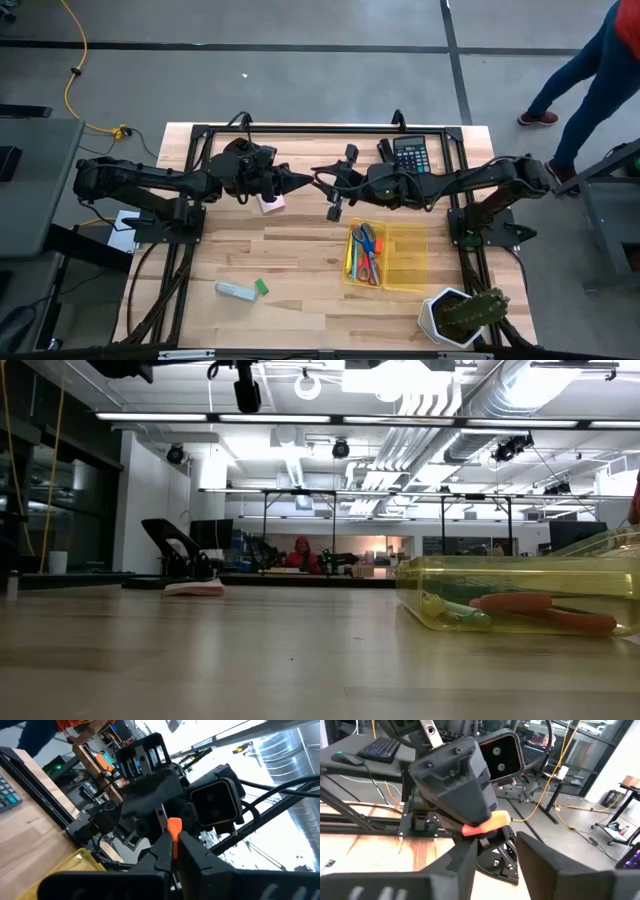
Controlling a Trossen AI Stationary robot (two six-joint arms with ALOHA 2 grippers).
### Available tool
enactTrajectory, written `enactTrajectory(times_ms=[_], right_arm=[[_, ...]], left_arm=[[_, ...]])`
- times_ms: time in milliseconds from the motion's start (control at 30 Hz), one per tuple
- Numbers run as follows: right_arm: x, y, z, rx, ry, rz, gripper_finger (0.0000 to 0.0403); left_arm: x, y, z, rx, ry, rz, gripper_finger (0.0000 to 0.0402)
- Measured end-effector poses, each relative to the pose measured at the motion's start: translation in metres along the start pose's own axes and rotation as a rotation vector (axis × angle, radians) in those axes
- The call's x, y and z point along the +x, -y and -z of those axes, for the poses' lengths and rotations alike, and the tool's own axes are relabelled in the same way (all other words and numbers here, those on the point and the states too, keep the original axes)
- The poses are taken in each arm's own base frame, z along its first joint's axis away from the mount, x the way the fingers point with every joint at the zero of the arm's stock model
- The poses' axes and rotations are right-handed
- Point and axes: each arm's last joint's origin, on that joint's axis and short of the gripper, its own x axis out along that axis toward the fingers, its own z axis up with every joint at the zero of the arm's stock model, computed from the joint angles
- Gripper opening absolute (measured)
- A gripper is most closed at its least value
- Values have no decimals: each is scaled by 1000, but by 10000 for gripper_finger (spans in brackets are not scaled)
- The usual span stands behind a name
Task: Pack school essentials
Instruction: Put the small orange eraser into the supply box
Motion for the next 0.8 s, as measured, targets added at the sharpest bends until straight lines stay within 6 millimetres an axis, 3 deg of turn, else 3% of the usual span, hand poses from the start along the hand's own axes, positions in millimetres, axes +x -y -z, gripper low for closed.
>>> enactTrajectory(times_ms=[300, 467, 800], right_arm=[[-1, -1, -1, -44, 11, -70, 239], [-2, -4, -3, -26, 40, -175, 244], [-8, 3, -7, -30, 36, -143, 242]], left_arm=[[0, -2, -2, -8, -75, 46, 1], [-1, -9, -7, -27, -77, 27, 1], [-1, -10, -10, -58, -91, 47, 1]])
